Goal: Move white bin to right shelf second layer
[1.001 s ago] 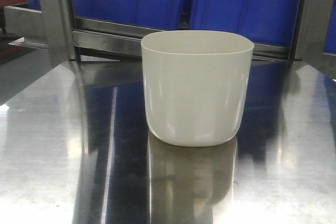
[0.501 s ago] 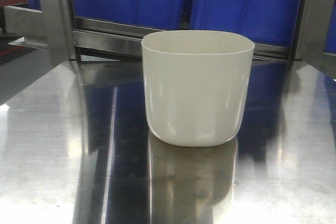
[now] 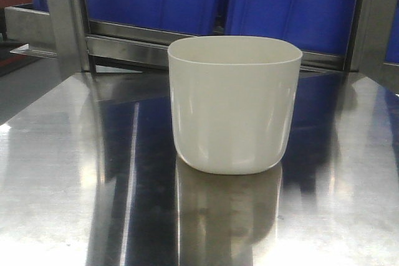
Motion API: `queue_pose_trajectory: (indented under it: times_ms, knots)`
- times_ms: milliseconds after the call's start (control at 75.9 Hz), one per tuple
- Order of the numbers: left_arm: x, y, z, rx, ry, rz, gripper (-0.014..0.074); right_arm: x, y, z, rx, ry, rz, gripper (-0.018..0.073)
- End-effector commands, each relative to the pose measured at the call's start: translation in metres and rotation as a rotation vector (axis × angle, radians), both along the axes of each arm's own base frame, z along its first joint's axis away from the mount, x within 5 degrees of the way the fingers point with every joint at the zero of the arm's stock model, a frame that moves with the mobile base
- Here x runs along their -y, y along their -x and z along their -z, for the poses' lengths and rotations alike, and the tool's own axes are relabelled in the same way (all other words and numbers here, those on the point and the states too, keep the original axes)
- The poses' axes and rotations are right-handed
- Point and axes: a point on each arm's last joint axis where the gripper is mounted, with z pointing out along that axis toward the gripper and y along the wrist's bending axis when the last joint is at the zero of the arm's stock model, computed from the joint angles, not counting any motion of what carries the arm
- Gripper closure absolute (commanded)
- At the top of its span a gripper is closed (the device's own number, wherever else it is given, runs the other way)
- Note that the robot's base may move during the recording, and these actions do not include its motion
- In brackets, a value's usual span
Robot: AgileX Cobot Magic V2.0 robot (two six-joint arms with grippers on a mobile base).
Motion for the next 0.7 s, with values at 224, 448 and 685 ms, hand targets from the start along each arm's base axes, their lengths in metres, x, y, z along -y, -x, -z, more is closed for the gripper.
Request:
queue_pose_trajectory:
  times_ms: [224,448,685]
  knots:
    - [0.0,-0.001,0.004,0.062,0.014,0.003,0.0512,-0.02,-0.064,-0.054,-0.07,-0.055,-0.062,0.0534]
    - [0.0,-0.001,0.004,0.062,0.014,0.003,0.0512,-0.052,-0.101,-0.066,-0.277,-0.14,-0.019,0.0475]
    - [0.0,-0.001,0.004,0.062,0.014,0.003,0.0512,-0.074,-0.133,-0.081,-0.443,-0.024,0.123,0.028]
